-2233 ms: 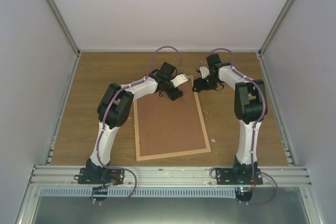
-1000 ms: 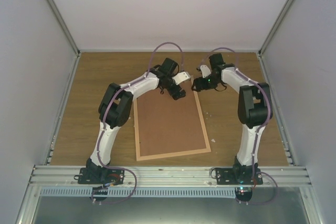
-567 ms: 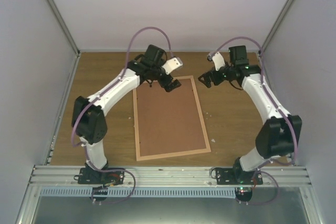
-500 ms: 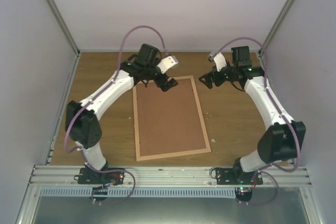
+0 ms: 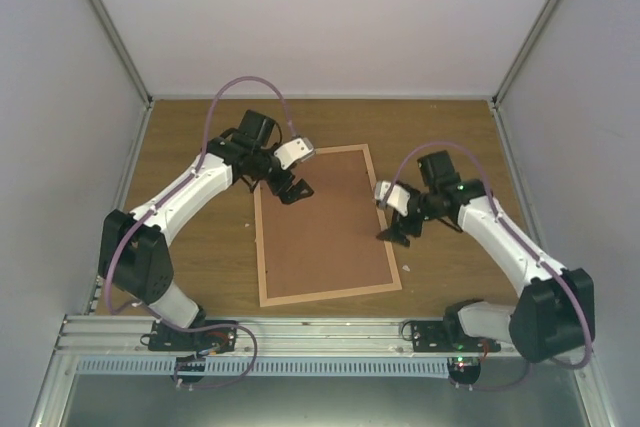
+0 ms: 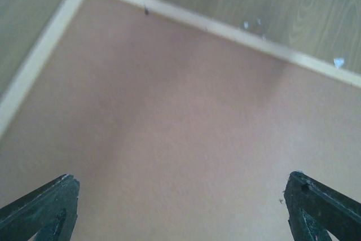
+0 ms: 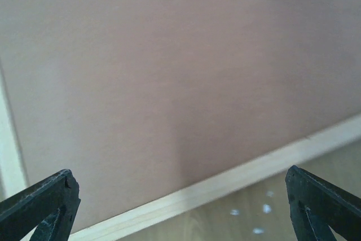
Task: Put the photo into the frame
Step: Install the photo frame at the center of the board.
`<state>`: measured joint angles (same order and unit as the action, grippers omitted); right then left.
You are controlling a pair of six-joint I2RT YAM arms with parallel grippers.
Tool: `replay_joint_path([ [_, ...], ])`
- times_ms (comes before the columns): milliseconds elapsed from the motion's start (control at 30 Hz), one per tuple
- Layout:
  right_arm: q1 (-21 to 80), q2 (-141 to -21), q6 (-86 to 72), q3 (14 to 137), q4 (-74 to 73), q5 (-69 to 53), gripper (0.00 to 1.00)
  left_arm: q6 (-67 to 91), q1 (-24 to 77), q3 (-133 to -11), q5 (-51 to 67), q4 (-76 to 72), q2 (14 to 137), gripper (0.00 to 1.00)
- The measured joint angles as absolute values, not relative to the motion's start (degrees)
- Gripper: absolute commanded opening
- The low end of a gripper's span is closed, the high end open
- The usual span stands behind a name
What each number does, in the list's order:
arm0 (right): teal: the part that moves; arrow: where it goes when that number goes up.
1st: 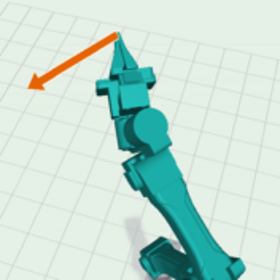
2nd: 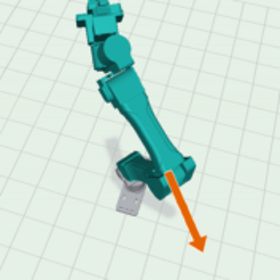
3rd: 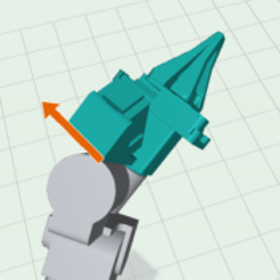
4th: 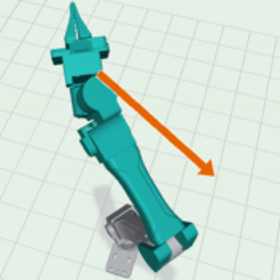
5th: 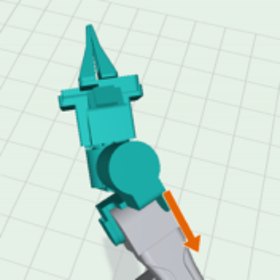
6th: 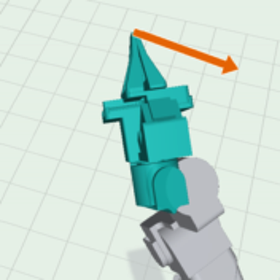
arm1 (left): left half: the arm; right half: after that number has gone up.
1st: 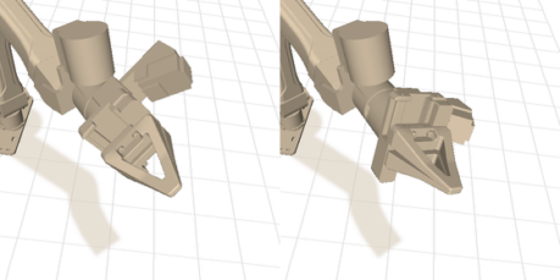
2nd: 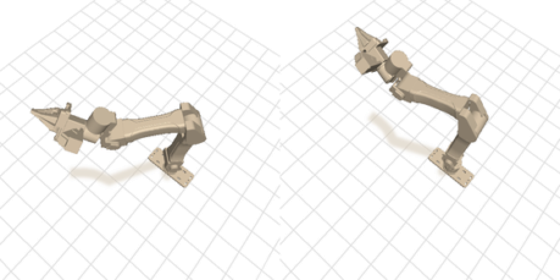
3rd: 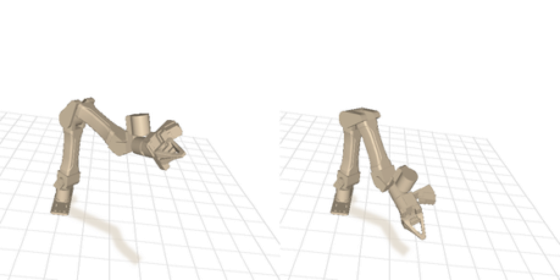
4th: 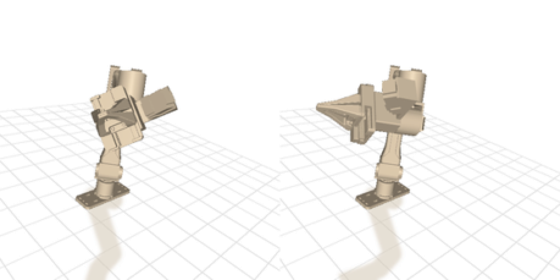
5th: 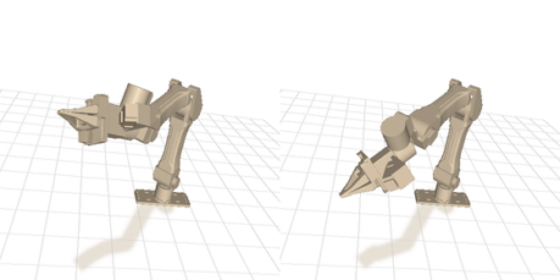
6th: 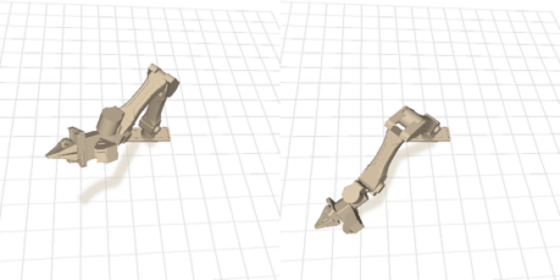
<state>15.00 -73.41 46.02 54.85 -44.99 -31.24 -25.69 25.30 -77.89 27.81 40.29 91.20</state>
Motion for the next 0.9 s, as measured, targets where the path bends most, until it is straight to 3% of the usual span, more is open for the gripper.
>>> replay_joint_path([
  [333, 28.1, -69.9, 56.7, 44.1, -41.9, -24.5, 1.0, -28.8, 24.4, -71.5, 28.2, 42.3, 87.0, 0.99],
  [900, 31.0, -72.9, 62.9, 35.0, -33.8, -16.8, 1.0, -24.1, 22.7, -70.8, 27.1, 41.5, 81.1, 0.99],
])
